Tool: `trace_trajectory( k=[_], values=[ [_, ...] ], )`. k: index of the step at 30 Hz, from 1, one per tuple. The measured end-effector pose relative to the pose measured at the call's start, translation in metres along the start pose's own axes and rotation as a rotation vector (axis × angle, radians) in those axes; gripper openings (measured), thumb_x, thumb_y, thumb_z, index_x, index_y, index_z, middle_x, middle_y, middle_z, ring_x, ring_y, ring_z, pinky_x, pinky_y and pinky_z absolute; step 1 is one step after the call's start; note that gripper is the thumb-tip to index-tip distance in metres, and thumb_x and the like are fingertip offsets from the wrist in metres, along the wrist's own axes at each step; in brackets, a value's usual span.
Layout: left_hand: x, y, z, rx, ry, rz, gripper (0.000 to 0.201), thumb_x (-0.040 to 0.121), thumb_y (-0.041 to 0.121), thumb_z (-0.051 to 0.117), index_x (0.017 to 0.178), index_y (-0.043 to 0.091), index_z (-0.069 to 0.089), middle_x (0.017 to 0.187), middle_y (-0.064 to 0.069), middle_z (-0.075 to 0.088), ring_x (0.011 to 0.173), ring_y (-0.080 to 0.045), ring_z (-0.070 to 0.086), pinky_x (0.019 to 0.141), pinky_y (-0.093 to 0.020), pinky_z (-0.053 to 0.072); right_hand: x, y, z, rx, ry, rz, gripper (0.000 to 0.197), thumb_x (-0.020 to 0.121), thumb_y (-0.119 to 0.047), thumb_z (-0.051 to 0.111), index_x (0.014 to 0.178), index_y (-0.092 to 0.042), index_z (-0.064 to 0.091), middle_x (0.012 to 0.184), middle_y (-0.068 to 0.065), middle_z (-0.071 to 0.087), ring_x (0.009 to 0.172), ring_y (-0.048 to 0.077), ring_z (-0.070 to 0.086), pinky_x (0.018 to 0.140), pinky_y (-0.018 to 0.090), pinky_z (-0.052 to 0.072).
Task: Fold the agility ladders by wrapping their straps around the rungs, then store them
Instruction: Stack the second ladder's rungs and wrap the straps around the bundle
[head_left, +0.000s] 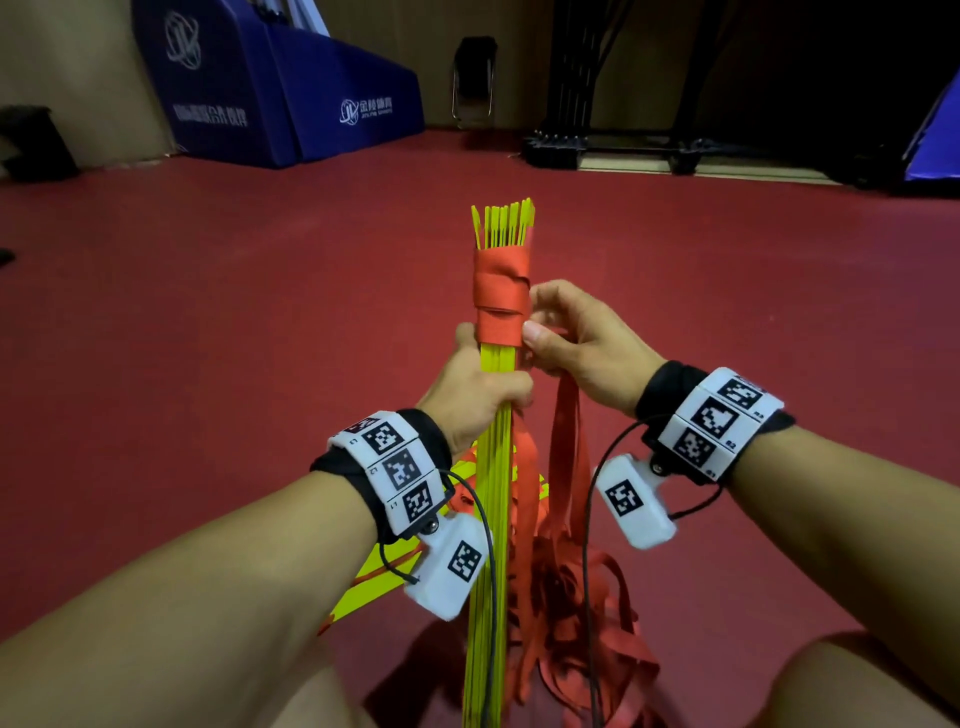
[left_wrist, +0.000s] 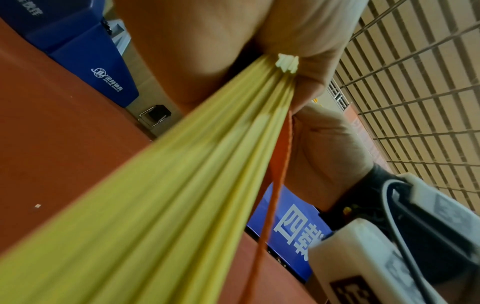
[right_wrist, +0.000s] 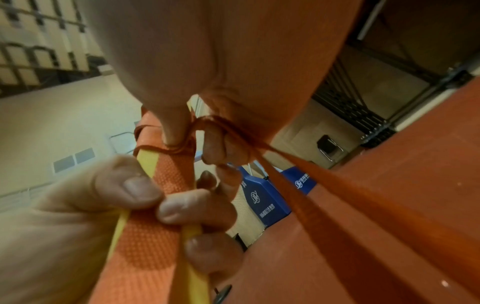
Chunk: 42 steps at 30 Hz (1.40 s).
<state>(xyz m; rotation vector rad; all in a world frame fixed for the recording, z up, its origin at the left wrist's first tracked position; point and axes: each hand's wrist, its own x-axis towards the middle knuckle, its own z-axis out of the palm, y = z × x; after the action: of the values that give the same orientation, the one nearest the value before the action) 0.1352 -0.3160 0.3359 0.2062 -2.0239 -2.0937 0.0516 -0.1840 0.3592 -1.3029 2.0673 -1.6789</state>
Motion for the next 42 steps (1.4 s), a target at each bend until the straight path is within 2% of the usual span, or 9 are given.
trace_trajectory(
  k=[5, 9, 11, 14, 17, 20, 26, 33, 42],
  values=[
    [-0.004, 0.001, -0.001, -0.084, -0.103, -0.005, 0.094, 0.036, 0.013, 0.069, 0.123, -0.012, 0.044, 0.094, -0.020, 0.056, 0.072, -0.030, 0.051, 0.057, -0.033, 0.044, -0.001, -0.001, 0.002, 0.097, -0.100, 0.018, 0.023, 0.094, -0.023, 0.050, 0.100, -0.002, 0.056, 0.064, -0.005, 0.040, 0.053, 0.007, 0.036, 0.053, 0.023, 0.034],
    [-0.004, 0.002, 0.001, -0.091, -0.137, 0.000, 0.023, 0.060, -0.004, 0.063, 0.077, 0.010, 0.069, 0.062, -0.007, 0.059, 0.054, -0.019, 0.053, 0.065, -0.034, 0.047, 0.000, 0.001, 0.002, 0.080, -0.060, 0.038, 0.012, 0.091, -0.025, 0.053, 0.090, -0.013, 0.056, 0.058, -0.015, 0.047, 0.052, 0.005, 0.039, 0.054, 0.022, 0.036],
    [-0.003, -0.002, 0.000, -0.068, -0.137, 0.033, 0.025, 0.072, -0.003, 0.066, 0.066, 0.021, 0.073, 0.059, 0.002, 0.058, 0.056, -0.017, 0.054, 0.065, -0.034, 0.047, 0.000, 0.002, 0.001, 0.019, -0.028, 0.027, 0.007, 0.093, -0.023, 0.056, 0.090, -0.017, 0.058, 0.060, -0.017, 0.051, 0.054, 0.003, 0.042, 0.056, 0.021, 0.038],
    [0.000, -0.006, -0.002, -0.059, -0.056, 0.083, 0.007, 0.069, 0.016, 0.075, 0.075, 0.018, 0.073, 0.068, 0.000, 0.063, 0.066, -0.020, 0.057, 0.068, -0.036, 0.050, 0.001, 0.004, -0.003, -0.091, 0.050, 0.011, 0.005, 0.098, -0.013, 0.060, 0.094, -0.012, 0.063, 0.067, -0.018, 0.061, 0.059, -0.005, 0.051, 0.062, 0.016, 0.040],
    [0.003, -0.008, -0.004, -0.098, 0.015, 0.104, 0.022, 0.070, 0.021, 0.078, 0.089, 0.013, 0.073, 0.080, -0.004, 0.069, 0.078, -0.021, 0.063, 0.086, -0.051, 0.054, 0.001, 0.007, -0.007, -0.184, 0.162, 0.000, 0.019, 0.093, -0.026, 0.069, 0.091, -0.007, 0.068, 0.077, -0.001, 0.068, 0.068, 0.000, 0.056, 0.068, 0.028, 0.047],
    [0.003, -0.005, -0.006, -0.115, 0.021, 0.131, 0.023, 0.073, 0.018, 0.074, 0.096, 0.014, 0.074, 0.092, -0.009, 0.072, 0.093, -0.025, 0.064, 0.097, -0.053, 0.051, 0.000, 0.008, -0.008, -0.305, 0.177, 0.032, 0.029, 0.093, -0.037, 0.067, 0.076, -0.013, 0.066, 0.061, -0.010, 0.058, 0.057, 0.002, 0.046, 0.059, 0.028, 0.040],
    [0.006, -0.007, -0.013, -0.085, -0.071, 0.144, 0.029, 0.087, -0.005, 0.068, 0.112, 0.011, 0.067, 0.094, -0.004, 0.075, 0.086, -0.016, 0.070, 0.072, -0.026, 0.058, 0.000, 0.009, -0.009, -0.334, 0.157, 0.071, 0.035, 0.096, -0.041, 0.062, 0.072, -0.016, 0.062, 0.063, -0.001, 0.061, 0.057, 0.010, 0.051, 0.061, 0.036, 0.045],
    [0.002, -0.004, -0.010, -0.112, -0.084, 0.093, 0.027, 0.096, -0.008, 0.053, 0.116, 0.007, 0.063, 0.087, 0.001, 0.075, 0.076, -0.009, 0.071, 0.062, -0.022, 0.056, -0.001, 0.010, -0.013, -0.096, 0.098, 0.084, 0.028, 0.100, -0.023, 0.058, 0.074, -0.012, 0.059, 0.059, -0.007, 0.056, 0.051, 0.007, 0.046, 0.052, 0.021, 0.038],
    [0.004, 0.004, -0.007, -0.252, -0.013, 0.049, 0.034, 0.098, -0.005, 0.051, 0.130, 0.007, 0.045, 0.100, -0.024, 0.067, 0.078, -0.030, 0.071, 0.067, -0.034, 0.059, 0.001, 0.017, -0.015, 0.114, 0.093, 0.024, 0.019, 0.088, -0.022, 0.059, 0.102, -0.009, 0.062, 0.073, -0.009, 0.059, 0.060, 0.003, 0.047, 0.060, 0.019, 0.039]
  ],
)
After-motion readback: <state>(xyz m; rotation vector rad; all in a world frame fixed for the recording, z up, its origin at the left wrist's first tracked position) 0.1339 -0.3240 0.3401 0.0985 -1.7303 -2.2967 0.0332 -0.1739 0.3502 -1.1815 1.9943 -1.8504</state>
